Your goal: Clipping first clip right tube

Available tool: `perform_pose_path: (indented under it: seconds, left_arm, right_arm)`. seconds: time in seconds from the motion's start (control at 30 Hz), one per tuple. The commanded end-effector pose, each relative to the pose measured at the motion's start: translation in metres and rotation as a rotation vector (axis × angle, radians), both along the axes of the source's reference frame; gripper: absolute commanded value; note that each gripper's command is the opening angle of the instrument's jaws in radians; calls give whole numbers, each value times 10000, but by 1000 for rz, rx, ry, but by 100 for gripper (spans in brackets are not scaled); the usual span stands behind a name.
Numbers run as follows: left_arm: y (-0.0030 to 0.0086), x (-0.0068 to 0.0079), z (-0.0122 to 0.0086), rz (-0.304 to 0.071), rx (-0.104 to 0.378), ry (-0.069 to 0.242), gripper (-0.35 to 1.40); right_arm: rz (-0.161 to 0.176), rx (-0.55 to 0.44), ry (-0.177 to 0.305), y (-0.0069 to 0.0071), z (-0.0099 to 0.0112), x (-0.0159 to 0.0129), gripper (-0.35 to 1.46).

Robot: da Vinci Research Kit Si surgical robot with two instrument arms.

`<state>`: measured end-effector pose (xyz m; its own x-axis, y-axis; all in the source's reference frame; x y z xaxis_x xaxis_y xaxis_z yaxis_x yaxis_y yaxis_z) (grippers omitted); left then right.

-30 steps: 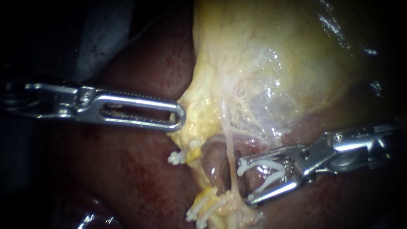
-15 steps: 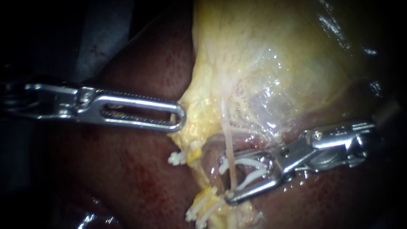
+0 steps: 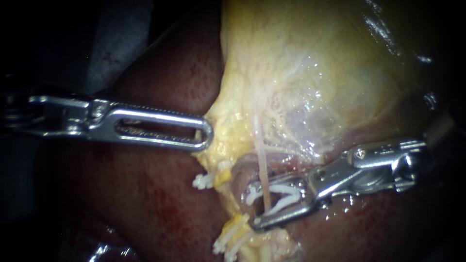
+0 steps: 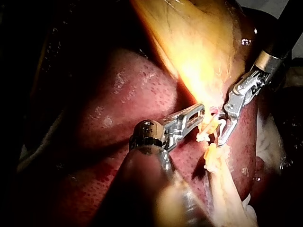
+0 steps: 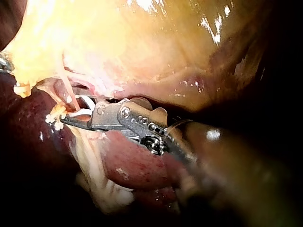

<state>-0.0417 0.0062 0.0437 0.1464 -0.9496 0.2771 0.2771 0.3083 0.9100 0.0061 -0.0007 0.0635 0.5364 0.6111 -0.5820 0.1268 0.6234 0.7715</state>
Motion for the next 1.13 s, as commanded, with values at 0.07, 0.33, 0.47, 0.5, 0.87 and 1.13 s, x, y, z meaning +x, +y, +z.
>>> perform_pose_path:
  seconds: [0.07,0.33,0.47,0.5,0.87,1.13]
  left_arm:
    - [0,0,0,0,0,0,-35]
    - [0,0,0,0,0,0,-35]
    - [0,0,0,0,0,0,-35]
    - [0,0,0,0,0,0,-35]
    - [0,-1,1,0,0,0,-35]
    - [1,-2,1,-1,0,0,-35]
  right_arm:
    - [1,5,-2,3,-1,-2,2]
    - [-9,59,-17,3,-2,-6,-35]
    - [-31,74,-14,2,-2,-7,-35]
    - [-40,79,-12,2,-2,-7,-35]
    - [-33,83,-17,1,-2,-9,-35]
    - [-33,88,-20,0,-2,-9,-35]
